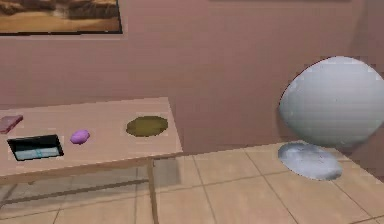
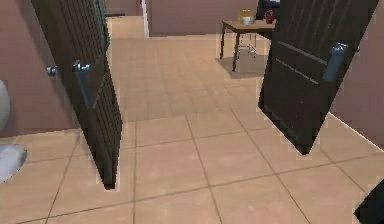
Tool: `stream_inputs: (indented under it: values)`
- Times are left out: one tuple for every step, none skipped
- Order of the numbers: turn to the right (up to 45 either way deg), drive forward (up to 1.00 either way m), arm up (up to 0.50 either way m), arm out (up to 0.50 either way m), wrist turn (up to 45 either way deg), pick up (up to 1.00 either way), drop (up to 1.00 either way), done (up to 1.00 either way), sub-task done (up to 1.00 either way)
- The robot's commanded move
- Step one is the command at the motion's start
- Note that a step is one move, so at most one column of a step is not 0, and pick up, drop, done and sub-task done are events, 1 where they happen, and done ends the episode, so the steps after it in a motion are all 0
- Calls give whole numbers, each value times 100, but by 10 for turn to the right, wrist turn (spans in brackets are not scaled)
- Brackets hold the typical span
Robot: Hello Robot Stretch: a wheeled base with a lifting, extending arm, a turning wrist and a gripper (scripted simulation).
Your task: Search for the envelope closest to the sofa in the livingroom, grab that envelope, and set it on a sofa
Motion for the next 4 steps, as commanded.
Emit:
stream_inputs:
  values:
    - [0,40,0,0,0,0,0,0,0]
    - [-450,0,0,0,0,0,0,0,0]
    - [-450,0,0,0,0,0,0,0,0]
    - [-450,0,0,0,0,0,0,0,0]
